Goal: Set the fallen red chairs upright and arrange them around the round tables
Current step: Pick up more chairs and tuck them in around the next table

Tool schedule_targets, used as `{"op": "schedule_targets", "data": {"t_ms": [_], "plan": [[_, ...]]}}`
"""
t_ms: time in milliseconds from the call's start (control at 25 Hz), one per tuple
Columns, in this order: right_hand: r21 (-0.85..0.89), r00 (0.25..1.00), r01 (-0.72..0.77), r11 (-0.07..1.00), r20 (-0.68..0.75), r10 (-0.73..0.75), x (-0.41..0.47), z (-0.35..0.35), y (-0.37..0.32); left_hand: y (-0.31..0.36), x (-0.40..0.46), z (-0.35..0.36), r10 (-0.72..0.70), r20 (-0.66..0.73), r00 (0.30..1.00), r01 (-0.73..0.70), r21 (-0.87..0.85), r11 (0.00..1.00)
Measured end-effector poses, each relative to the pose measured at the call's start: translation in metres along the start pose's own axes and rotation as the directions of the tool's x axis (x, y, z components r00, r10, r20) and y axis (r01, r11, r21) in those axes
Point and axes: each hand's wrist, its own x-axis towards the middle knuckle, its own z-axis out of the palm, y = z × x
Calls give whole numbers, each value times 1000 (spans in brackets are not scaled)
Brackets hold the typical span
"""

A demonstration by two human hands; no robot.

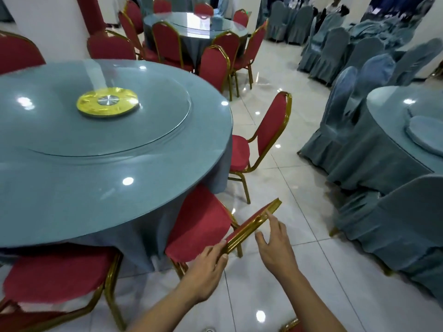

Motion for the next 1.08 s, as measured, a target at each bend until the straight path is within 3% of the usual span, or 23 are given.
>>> {"op": "schedule_targets", "data": {"t_ms": [200, 320, 480, 880, 1080], "plan": [[-108, 995, -40, 993, 84, 49, 71, -13, 49, 15, 26, 26, -158, -6, 987, 159, 47, 986], [-125, 976, 62, 990, 217, -33, 104, -5, 69, 26, 50, 36, -260, -63, 964, 263, 50, 963], [-44, 955, 127, 991, 274, -110, 130, 5, 81, 40, 71, 52, -374, -189, 908, 389, 47, 920], [46, 894, 221, 974, 389, -221, 203, -28, 104, 87, 121, 92, -471, -353, 809, 483, -60, 874], [-42, 774, 358, 933, 572, -271, 226, -59, 115, 113, 139, 98, -575, -408, 709, 593, -97, 799]]}}
